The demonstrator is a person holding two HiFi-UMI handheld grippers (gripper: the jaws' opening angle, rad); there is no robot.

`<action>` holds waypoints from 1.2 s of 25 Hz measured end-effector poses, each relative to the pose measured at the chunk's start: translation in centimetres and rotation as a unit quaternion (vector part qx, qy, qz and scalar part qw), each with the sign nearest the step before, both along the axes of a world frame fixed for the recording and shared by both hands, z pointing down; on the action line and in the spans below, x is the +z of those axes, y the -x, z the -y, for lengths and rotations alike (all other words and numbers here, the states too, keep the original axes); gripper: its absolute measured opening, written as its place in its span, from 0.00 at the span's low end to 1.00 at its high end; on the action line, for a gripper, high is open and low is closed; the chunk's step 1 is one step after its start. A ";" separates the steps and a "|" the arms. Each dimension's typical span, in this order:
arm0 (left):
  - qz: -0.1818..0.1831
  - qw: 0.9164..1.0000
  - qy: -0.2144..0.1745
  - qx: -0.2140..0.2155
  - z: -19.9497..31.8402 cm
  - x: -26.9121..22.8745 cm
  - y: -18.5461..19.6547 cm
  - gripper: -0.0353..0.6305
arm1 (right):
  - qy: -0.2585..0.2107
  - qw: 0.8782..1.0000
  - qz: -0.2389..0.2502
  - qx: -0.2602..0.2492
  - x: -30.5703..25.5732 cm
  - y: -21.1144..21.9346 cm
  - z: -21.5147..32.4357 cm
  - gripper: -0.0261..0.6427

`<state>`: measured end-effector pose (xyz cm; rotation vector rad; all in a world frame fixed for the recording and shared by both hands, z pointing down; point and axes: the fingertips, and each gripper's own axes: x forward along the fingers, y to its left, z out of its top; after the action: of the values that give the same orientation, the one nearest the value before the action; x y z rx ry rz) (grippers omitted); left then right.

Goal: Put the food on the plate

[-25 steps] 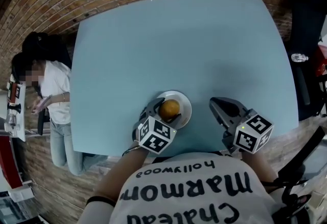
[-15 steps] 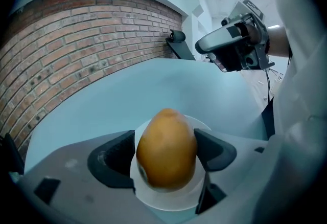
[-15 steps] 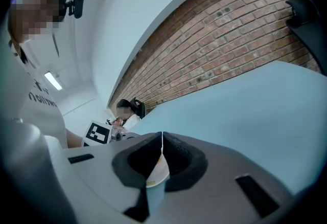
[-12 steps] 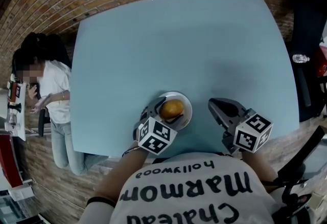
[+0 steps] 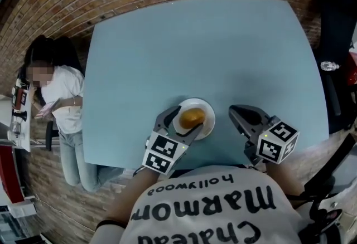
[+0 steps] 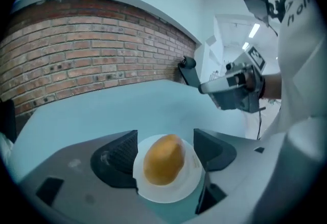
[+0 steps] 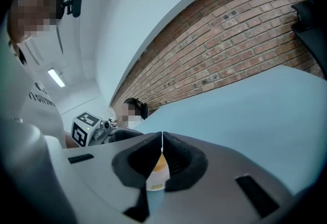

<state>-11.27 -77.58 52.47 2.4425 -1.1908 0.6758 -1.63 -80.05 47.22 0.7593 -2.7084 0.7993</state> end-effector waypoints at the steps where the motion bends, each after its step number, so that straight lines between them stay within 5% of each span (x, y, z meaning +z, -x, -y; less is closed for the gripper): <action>1: -0.025 1.000 -0.003 -0.003 -0.4 -0.7 0.1 0.56 | -0.001 1.000 0.000 -0.004 -0.1 0.3 -0.4 0.06; 5: -0.079 0.997 -0.020 -0.011 -2.7 -2.0 1.3 0.48 | -0.006 1.000 -0.005 -0.015 -0.3 1.5 -3.0 0.06; 13: -0.085 0.992 -0.052 -0.077 -8.4 -3.3 5.3 0.16 | -0.016 1.000 -0.011 0.004 -0.3 3.0 -8.8 0.06; 17: -0.108 0.988 -0.059 -0.097 -11.1 -4.4 6.6 0.10 | -0.019 1.000 -0.001 0.021 -1.2 3.7 -11.9 0.06; 30: -0.159 0.981 -0.092 -0.063 -18.8 -7.3 7.1 0.06 | -0.052 0.998 -0.008 0.037 -3.0 5.3 -19.6 0.05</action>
<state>-18.33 -58.77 45.17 2.4726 -1.3086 0.1351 -6.93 -60.46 44.21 0.8890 -2.7400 0.6680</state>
